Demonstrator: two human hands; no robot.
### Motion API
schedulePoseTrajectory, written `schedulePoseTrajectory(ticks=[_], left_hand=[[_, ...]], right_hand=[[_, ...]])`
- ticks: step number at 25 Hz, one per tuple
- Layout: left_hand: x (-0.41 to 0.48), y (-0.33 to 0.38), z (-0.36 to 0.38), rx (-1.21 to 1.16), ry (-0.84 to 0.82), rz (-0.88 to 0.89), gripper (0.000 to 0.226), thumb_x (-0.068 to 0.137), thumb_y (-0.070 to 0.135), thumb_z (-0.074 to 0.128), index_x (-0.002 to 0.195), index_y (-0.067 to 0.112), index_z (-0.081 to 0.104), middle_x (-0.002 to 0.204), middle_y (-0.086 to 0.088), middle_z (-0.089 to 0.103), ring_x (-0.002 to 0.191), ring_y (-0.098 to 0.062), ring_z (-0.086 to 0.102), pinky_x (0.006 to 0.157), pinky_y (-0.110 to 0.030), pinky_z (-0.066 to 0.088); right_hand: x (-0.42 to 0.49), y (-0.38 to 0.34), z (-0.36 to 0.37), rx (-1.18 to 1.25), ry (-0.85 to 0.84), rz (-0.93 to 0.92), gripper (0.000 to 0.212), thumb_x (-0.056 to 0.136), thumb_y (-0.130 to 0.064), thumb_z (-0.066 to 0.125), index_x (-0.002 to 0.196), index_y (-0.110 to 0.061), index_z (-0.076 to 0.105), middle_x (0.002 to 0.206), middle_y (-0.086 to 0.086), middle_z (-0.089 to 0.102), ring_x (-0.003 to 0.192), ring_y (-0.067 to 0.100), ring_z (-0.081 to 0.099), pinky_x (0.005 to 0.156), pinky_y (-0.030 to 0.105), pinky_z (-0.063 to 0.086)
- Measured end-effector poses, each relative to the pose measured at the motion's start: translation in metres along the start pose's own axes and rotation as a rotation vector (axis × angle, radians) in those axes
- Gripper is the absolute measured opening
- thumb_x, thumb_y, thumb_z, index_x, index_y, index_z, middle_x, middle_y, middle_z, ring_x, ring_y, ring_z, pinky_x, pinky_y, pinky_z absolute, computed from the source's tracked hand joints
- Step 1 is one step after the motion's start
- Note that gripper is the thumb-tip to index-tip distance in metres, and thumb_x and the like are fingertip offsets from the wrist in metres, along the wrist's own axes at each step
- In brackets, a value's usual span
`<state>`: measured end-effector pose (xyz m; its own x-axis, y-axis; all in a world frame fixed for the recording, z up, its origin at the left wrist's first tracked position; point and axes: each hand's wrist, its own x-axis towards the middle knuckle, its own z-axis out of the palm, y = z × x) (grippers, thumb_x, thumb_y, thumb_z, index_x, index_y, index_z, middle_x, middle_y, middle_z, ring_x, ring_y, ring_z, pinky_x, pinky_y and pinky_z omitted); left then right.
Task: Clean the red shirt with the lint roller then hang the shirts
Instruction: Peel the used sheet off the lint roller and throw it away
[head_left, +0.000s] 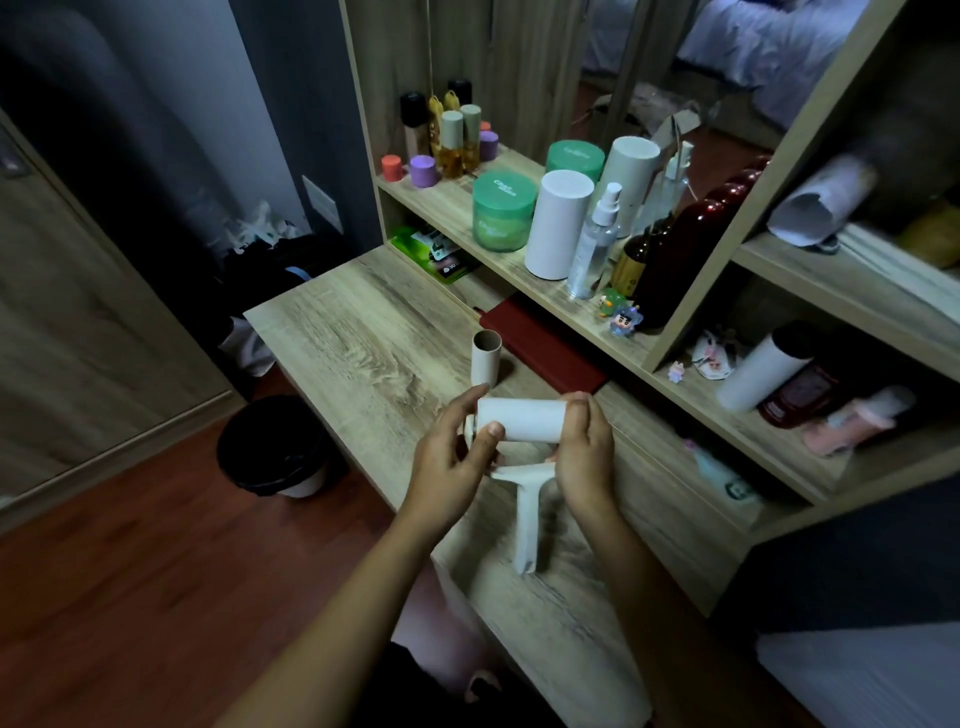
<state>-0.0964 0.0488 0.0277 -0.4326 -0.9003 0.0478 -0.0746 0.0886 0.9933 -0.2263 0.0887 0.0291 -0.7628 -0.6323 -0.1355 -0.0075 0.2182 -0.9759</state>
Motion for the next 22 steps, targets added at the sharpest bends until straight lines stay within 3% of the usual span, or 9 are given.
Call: schedulePoseTrajectory(ticks=[2, 4, 9, 15, 17, 19, 22], left_hand=[[-0.003, -0.003, 0.003, 0.089, 0.048, 0.048, 0.039, 0.088, 0.03, 0.058, 0.123, 0.041, 0.049, 0.092, 0.006, 0.068, 0.061, -0.009, 0.067, 0.065, -0.026, 0.055], [-0.004, -0.004, 0.007, 0.12, 0.104, 0.059, 0.04, 0.089, 0.025, 0.06, 0.126, 0.036, 0.049, 0.084, 0.013, 0.069, 0.059, -0.007, 0.066, 0.065, -0.023, 0.054], [-0.005, -0.003, 0.014, 0.091, 0.172, 0.036, 0.041, 0.087, 0.025, 0.062, 0.124, 0.036, 0.05, 0.069, 0.003, 0.068, 0.055, -0.003, 0.063, 0.063, -0.018, 0.051], [-0.002, -0.009, 0.02, 0.09, 0.242, -0.054, 0.04, 0.088, 0.032, 0.06, 0.128, 0.029, 0.054, 0.074, -0.004, 0.069, 0.054, -0.018, 0.065, 0.062, -0.034, 0.057], [-0.002, -0.006, 0.019, 0.128, 0.18, -0.04, 0.043, 0.091, 0.03, 0.057, 0.132, 0.034, 0.047, 0.089, 0.009, 0.07, 0.06, -0.012, 0.069, 0.063, -0.03, 0.057], [-0.003, -0.002, 0.019, 0.07, 0.112, -0.058, 0.047, 0.092, 0.024, 0.056, 0.133, 0.042, 0.04, 0.1, 0.024, 0.063, 0.069, -0.008, 0.07, 0.066, -0.025, 0.057], [0.002, -0.005, 0.022, -0.143, 0.116, -0.173, 0.045, 0.091, 0.024, 0.057, 0.133, 0.035, 0.045, 0.109, 0.005, 0.065, 0.091, -0.014, 0.069, 0.074, -0.026, 0.057]], right_hand=[[-0.003, 0.001, 0.001, 0.0, 0.013, 0.011, 0.053, 0.079, -0.037, 0.03, 0.11, -0.003, 0.057, 0.101, 0.01, 0.057, 0.099, 0.032, 0.06, 0.081, 0.045, 0.054], [-0.005, 0.003, 0.002, -0.005, 0.033, 0.034, 0.054, 0.081, -0.038, 0.03, 0.112, -0.003, 0.057, 0.101, 0.01, 0.057, 0.1, 0.033, 0.06, 0.083, 0.048, 0.053], [-0.005, 0.003, -0.003, 0.032, -0.01, 0.106, 0.033, 0.099, -0.021, 0.031, 0.118, -0.005, 0.052, 0.108, 0.014, 0.054, 0.097, 0.025, 0.055, 0.068, 0.03, 0.051], [-0.007, 0.013, -0.004, -0.006, -0.044, 0.085, 0.027, 0.096, -0.026, 0.033, 0.108, -0.012, 0.053, 0.107, 0.014, 0.055, 0.1, 0.028, 0.056, 0.063, 0.027, 0.051], [-0.004, 0.016, -0.007, -0.018, -0.043, 0.052, 0.019, 0.095, -0.026, 0.034, 0.1, -0.018, 0.05, 0.102, 0.01, 0.056, 0.099, 0.03, 0.058, 0.073, 0.038, 0.054], [0.001, 0.015, -0.01, -0.04, -0.071, 0.0, 0.025, 0.087, -0.035, 0.033, 0.095, -0.018, 0.05, 0.091, 0.005, 0.057, 0.094, 0.029, 0.059, 0.076, 0.041, 0.052], [0.011, 0.013, -0.015, -0.097, -0.161, 0.0, 0.036, 0.087, -0.04, 0.032, 0.104, -0.015, 0.053, 0.088, 0.002, 0.055, 0.085, 0.023, 0.057, 0.062, 0.029, 0.048]])
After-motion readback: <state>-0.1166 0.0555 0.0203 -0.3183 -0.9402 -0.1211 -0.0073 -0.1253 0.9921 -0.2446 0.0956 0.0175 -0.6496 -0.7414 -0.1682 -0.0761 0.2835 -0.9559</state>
